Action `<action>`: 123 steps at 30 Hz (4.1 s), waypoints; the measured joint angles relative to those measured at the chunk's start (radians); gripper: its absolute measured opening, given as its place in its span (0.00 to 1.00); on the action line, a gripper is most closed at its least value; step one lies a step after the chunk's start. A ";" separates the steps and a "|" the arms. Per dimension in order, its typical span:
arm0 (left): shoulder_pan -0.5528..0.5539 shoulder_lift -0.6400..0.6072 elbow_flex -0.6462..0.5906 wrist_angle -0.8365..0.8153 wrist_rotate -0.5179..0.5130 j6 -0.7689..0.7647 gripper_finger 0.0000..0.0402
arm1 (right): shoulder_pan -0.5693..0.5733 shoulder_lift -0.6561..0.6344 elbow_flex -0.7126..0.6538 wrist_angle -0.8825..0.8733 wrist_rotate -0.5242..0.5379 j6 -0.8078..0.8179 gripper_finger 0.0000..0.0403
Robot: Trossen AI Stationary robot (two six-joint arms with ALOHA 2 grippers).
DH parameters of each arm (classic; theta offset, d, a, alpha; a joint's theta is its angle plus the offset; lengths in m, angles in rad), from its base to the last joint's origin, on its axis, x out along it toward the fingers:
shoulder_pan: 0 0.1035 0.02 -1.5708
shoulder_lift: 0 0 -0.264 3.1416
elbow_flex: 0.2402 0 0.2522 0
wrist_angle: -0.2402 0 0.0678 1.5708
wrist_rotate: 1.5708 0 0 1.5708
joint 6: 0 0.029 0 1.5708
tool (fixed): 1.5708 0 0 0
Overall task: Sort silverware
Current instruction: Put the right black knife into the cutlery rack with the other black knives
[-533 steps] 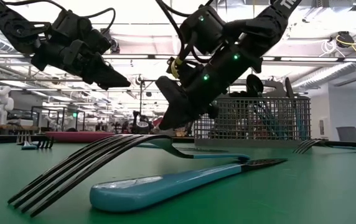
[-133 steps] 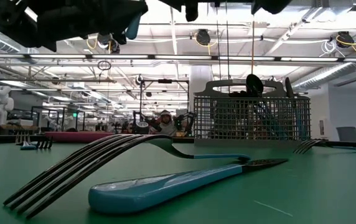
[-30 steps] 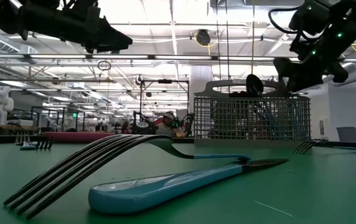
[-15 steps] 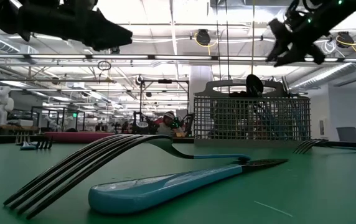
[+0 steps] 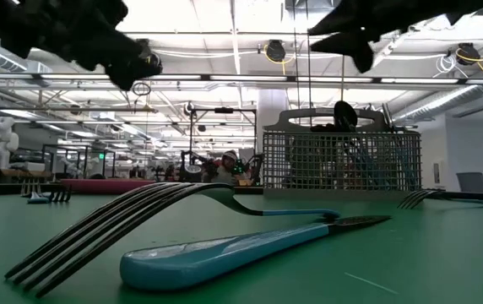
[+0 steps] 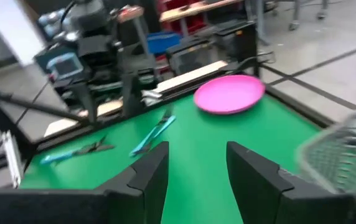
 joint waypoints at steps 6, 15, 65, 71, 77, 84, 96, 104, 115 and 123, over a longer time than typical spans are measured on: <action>-0.101 0.002 0.090 -0.339 -0.126 -0.157 0.61 | 0.081 0.202 0.000 0.169 0.001 -0.046 0.37; -0.256 0.003 0.206 -0.685 -0.276 -0.420 0.61 | 0.103 0.422 0.000 0.409 0.000 -0.071 0.37; -0.629 0.326 0.145 -0.331 -0.515 -0.542 0.61 | 0.562 0.894 0.644 -0.446 -0.186 -0.249 0.37; -0.643 0.348 0.181 -0.325 -0.540 -0.493 0.61 | 0.567 0.999 0.745 -0.556 -0.240 -0.237 0.37; -0.644 0.353 0.181 -0.322 -0.574 -0.486 0.61 | 0.567 1.027 0.755 -0.539 -0.235 -0.242 0.37; -0.649 0.352 0.181 -0.311 -0.576 -0.486 0.61 | 0.563 1.058 0.756 -0.527 -0.236 -0.255 0.37; -0.649 0.352 0.181 -0.305 -0.578 -0.467 0.61 | 0.558 1.103 0.755 -0.529 -0.230 -0.287 0.34; -0.649 0.352 0.181 -0.304 -0.578 -0.468 0.61 | 0.557 1.105 0.755 -0.531 -0.225 -0.303 0.29; -0.649 0.352 0.181 -0.304 -0.577 -0.468 0.61 | 0.538 1.105 0.755 -0.555 -0.228 -0.302 0.17; -0.649 0.352 0.181 -0.306 -0.577 -0.468 0.61 | 0.537 1.132 0.758 -0.575 -0.238 -0.303 0.06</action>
